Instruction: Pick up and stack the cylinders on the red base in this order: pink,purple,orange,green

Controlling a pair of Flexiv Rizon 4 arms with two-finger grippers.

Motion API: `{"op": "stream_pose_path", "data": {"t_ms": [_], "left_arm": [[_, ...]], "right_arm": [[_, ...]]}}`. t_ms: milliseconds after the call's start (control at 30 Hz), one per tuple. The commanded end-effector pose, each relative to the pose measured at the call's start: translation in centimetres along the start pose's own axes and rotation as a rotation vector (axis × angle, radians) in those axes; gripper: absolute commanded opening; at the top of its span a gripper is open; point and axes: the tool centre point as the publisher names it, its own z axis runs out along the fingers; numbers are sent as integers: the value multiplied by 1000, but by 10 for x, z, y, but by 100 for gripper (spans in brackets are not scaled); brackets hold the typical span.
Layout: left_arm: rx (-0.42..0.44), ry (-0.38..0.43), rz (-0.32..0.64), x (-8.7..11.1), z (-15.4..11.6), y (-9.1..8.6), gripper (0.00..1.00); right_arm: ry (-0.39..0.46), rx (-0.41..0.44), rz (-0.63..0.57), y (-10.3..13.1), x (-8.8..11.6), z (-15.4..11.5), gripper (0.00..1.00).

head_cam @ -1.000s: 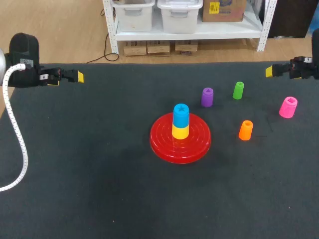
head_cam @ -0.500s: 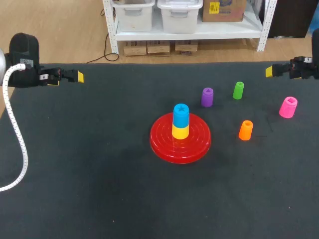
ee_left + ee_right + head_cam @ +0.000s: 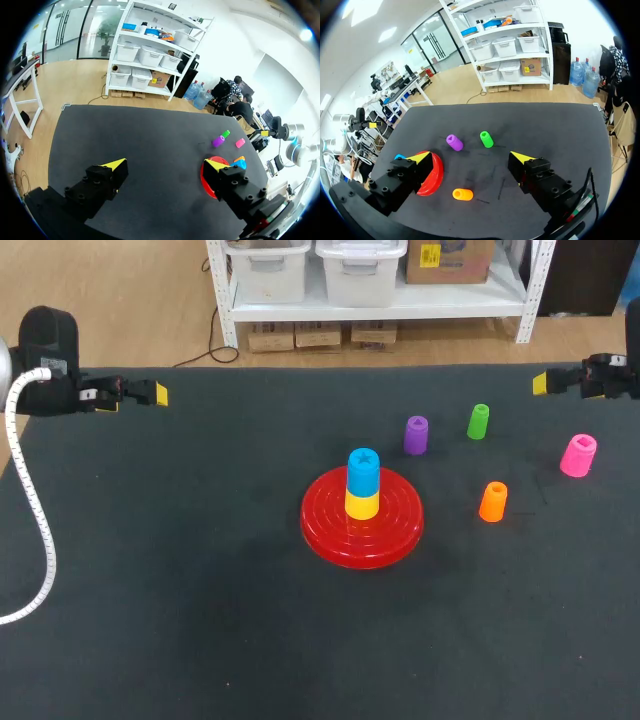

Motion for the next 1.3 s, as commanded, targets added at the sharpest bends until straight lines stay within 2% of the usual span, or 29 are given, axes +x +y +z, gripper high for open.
{"op": "stream_pose_path", "data": {"t_ms": [33,167,233,300,367,400,433,467,500,533,567,600,733,800,933,1133,1300], "left_arm": [[-6,4,-1,-1,0,-1,100],[-6,4,-1,-1,0,-1,100],[40,-24,57,-2,2,-9,100],[128,-63,100,-1,2,-16,100],[279,-92,276,-2,-1,-37,100],[313,-116,336,-1,-3,-41,100],[390,-157,378,0,-7,-49,100],[418,-154,398,1,-10,-51,100],[522,-119,448,5,-15,-61,100],[590,-146,508,8,-19,-67,100],[617,-129,558,10,-25,-72,100],[691,-123,584,12,-31,-78,100],[857,-129,679,16,-50,-97,100],[912,-111,721,19,-54,-103,100],[960,-60,787,23,-50,-110,100],[953,18,833,23,-36,-110,100],[920,46,856,19,-30,-110,100]], "right_arm": [[1,-1,-1,0,0,0,100],[1,-1,-1,0,0,0,100],[1,-1,-1,0,0,0,100],[1,-1,-1,0,0,0,100],[1,-1,-1,0,0,0,100],[1,-1,-1,0,0,0,100],[1,-1,-1,0,0,0,100],[1,-1,-1,0,0,0,100],[1,-1,-1,0,0,0,100],[1,-1,-1,0,0,0,100],[1,-1,-1,0,0,0,100],[1,-1,-1,0,0,0,100],[1,-1,-1,0,0,0,100],[1,-1,-1,0,0,0,100],[1,-1,-1,0,0,0,100],[1,-1,-1,0,0,0,100],[1,-1,-1,0,0,0,100]]}}
